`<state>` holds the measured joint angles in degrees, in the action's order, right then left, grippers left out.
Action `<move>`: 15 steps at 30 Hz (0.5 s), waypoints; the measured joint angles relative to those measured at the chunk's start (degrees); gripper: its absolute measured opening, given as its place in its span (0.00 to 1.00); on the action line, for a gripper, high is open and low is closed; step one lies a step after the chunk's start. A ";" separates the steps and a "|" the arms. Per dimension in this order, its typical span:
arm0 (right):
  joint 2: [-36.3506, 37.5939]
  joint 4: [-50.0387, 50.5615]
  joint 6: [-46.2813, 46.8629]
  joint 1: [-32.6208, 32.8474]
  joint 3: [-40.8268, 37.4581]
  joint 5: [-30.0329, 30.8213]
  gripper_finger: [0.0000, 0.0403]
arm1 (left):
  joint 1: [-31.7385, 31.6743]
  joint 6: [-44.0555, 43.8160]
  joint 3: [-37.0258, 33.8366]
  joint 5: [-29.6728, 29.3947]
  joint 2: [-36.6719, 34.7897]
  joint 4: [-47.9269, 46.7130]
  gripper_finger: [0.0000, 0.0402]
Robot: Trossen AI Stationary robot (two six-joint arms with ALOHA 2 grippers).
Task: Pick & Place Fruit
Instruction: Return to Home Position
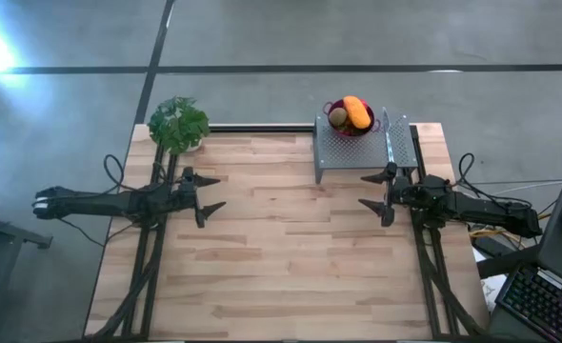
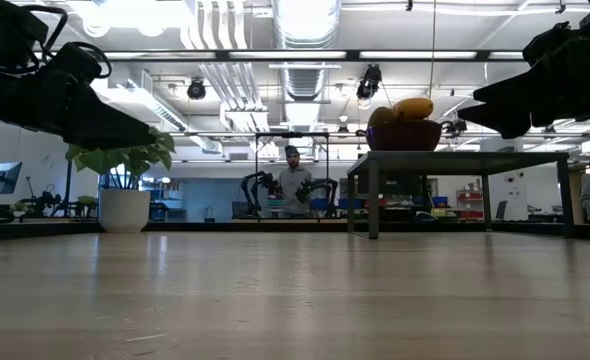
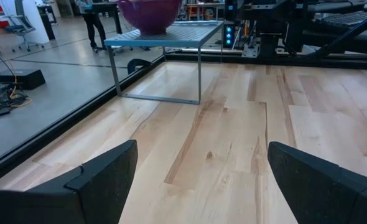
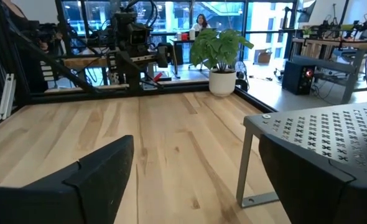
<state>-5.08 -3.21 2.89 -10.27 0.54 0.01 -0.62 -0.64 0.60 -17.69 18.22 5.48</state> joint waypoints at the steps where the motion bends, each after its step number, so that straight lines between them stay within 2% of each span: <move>1: 0.05 0.01 -0.03 0.00 0.00 0.00 0.83 | 0.00 0.00 0.00 0.00 0.00 0.00 0.91; 15: 0.04 -0.01 -0.04 0.01 0.02 0.00 0.71 | 0.00 -0.01 0.01 0.00 -0.02 0.00 0.91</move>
<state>-5.04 -3.22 2.85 -10.26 0.56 0.01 -0.62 -0.65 0.61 -17.69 18.20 5.48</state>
